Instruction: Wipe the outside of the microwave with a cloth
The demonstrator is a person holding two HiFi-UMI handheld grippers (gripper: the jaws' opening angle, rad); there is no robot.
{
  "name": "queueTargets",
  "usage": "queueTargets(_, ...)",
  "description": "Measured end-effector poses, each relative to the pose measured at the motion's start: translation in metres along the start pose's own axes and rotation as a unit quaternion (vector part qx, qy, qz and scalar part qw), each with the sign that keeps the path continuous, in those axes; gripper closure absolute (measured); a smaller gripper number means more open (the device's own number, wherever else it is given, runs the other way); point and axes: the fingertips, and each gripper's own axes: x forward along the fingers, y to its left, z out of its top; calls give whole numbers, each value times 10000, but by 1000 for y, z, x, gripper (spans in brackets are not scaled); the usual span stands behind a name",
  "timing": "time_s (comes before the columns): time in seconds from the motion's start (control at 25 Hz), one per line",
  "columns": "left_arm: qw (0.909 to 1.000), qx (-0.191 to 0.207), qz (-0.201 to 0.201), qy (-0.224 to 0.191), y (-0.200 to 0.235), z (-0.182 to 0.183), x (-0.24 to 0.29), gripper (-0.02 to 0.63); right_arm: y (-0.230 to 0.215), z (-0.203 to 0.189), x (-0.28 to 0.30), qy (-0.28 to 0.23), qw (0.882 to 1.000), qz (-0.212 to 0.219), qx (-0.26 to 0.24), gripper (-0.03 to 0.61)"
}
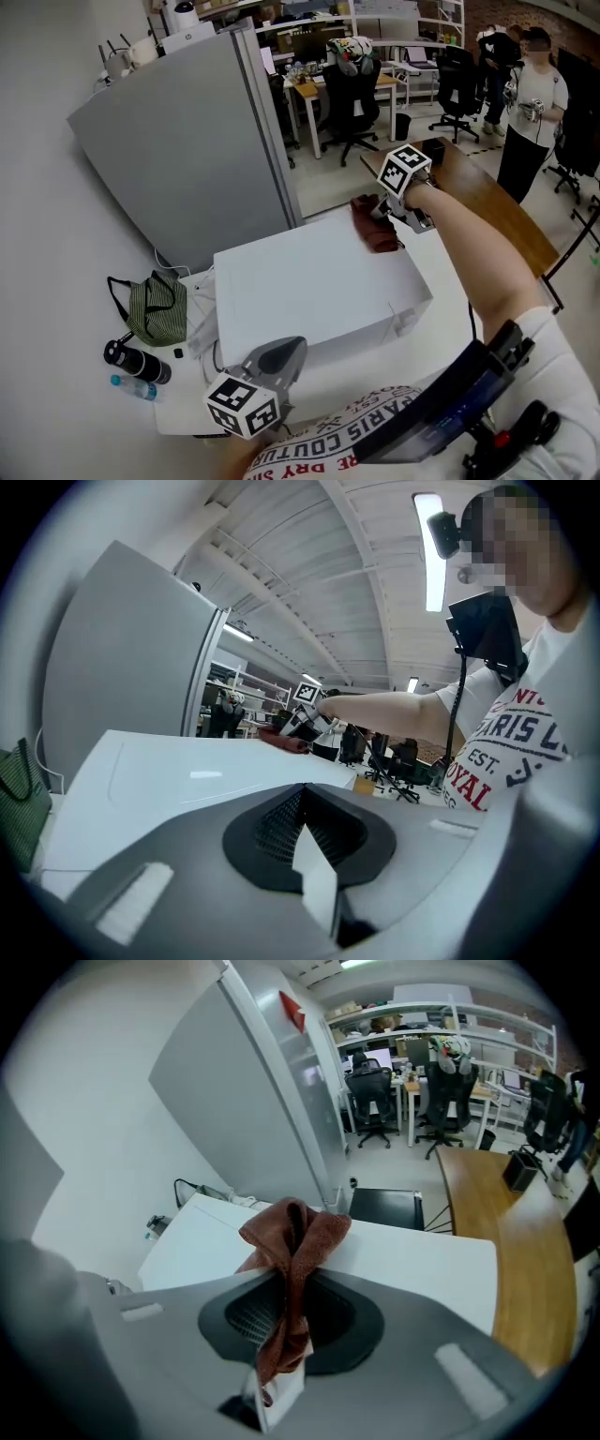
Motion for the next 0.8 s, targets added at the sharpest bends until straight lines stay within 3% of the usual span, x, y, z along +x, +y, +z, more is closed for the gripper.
queueTargets(0.2,9999,-47,-130,-24,-19,3,21,607,-17,-10,-17,-389,9989,149,209,529)
queueTargets(0.48,9998,-111,53,-164,-31,6,33,607,11,-3,-35,-1283,9894,471,-490,531)
queueTargets(0.6,9996,-145,122,-197,-35,5,35,607,48,-16,-59,-1922,9730,904,-906,531)
queueTargets(0.8,9993,-266,-10,-262,-51,9,36,607,133,-80,-109,-2832,9289,1710,-1668,529)
